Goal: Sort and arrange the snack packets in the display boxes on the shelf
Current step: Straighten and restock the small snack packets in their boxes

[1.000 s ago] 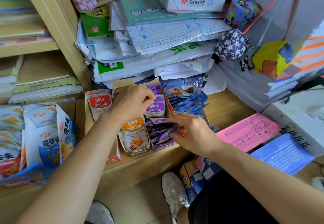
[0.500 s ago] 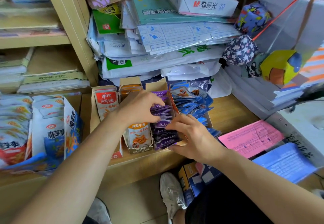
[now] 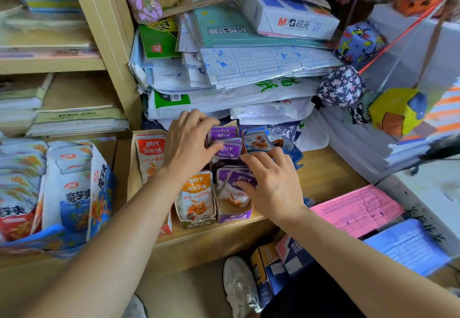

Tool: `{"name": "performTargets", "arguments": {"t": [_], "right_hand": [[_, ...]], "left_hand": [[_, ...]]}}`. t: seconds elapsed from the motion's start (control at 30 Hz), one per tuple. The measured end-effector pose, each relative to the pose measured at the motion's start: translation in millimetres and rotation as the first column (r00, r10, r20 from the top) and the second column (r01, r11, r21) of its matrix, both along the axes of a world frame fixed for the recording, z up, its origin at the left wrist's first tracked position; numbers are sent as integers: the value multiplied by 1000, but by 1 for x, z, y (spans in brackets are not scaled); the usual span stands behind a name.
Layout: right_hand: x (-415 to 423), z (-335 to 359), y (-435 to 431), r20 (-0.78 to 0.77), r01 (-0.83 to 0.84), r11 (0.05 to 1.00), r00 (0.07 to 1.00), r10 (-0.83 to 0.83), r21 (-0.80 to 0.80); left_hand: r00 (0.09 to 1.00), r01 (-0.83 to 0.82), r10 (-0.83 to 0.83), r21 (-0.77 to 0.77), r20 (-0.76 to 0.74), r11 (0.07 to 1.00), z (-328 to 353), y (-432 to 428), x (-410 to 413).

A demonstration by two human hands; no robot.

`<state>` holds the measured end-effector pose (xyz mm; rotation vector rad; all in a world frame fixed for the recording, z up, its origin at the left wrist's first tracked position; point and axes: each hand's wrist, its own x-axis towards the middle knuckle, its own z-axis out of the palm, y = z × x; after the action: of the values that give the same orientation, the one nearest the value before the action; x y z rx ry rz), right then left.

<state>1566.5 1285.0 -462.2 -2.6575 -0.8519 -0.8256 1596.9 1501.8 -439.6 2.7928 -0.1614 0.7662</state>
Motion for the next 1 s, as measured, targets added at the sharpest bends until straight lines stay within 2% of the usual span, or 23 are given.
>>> {"name": "performTargets", "arguments": {"t": [0.13, 0.27, 0.4, 0.47, 0.5, 0.57, 0.63, 0.73, 0.9, 1.0], "right_hand": [[13, 0, 0, 48, 46, 999, 998, -46, 13], [22, -4, 4, 12, -9, 999, 1000, 8, 51], [22, -3, 6, -69, 40, 998, 997, -36, 57], [22, -3, 6, -110, 90, 995, 990, -84, 49], [22, -3, 5, -120, 108, 993, 987, -103, 41], [20, -4, 5, -126, 141, 990, 983, -136, 31], [18, -4, 4, -122, 176, 984, 978, -171, 23], [15, -6, 6, -114, 189, 982, 976, -184, 32], [11, -7, 7, -185, 193, 978, 967, -176, 77], [10, -6, 7, -229, 188, 971, 962, -151, 146]], "left_hand": [[999, 51, -51, -111, 4, 993, -2, 1, 2], [994, 80, -97, -292, -45, 953, -1, 6, 3], [975, 145, -200, -406, -95, 902, 5, 14, -3], [954, 207, -272, -384, -124, 900, 10, 18, -12], [941, 237, -298, -321, -158, 917, 13, 20, -18], [925, 255, -291, -168, -245, 952, 12, 22, -27], [941, 227, -244, -98, -235, 969, 7, 21, -33], [964, 209, -225, -123, -138, 970, 2, 17, -35], [982, 166, -184, -304, -32, 938, -4, 5, -27], [977, 178, -199, -220, -78, 959, -4, 7, -26]]}}
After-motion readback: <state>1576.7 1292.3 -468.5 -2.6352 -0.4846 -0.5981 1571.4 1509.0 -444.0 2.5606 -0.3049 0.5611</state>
